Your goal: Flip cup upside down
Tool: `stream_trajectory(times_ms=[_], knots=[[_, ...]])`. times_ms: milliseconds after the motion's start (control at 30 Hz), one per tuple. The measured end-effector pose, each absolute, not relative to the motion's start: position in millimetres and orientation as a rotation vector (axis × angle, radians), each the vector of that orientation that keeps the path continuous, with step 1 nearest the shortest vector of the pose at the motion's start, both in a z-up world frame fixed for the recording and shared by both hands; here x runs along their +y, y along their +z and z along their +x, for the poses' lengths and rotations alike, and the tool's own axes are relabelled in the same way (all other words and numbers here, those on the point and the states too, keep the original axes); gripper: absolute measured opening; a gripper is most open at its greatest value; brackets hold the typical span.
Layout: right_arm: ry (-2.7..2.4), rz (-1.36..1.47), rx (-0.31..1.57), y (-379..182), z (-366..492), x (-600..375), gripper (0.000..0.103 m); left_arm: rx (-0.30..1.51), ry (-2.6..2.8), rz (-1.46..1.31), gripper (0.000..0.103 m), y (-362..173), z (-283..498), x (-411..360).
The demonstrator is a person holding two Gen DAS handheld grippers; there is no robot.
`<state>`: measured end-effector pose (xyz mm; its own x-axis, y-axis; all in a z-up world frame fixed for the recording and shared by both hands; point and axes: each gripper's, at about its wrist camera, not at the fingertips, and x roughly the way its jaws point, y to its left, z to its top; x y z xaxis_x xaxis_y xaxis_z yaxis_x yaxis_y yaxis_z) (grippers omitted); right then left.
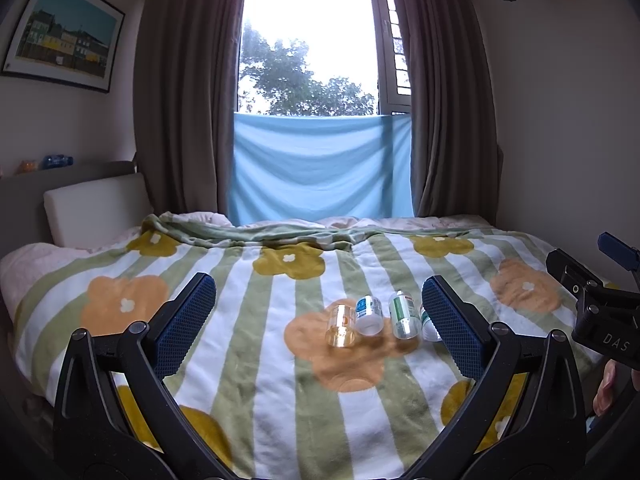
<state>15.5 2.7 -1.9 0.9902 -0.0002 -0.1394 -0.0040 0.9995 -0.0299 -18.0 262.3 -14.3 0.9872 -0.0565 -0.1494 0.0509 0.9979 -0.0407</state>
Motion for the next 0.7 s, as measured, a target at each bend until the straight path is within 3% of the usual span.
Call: stream_trajectory(times_ms=[700], knots=[[-0.005, -0.023, 0.146, -4.2, 11.3, 1.7, 0.103, 0.162, -0.056, -0.039, 0.103, -19.1, -19.8, 263.0]])
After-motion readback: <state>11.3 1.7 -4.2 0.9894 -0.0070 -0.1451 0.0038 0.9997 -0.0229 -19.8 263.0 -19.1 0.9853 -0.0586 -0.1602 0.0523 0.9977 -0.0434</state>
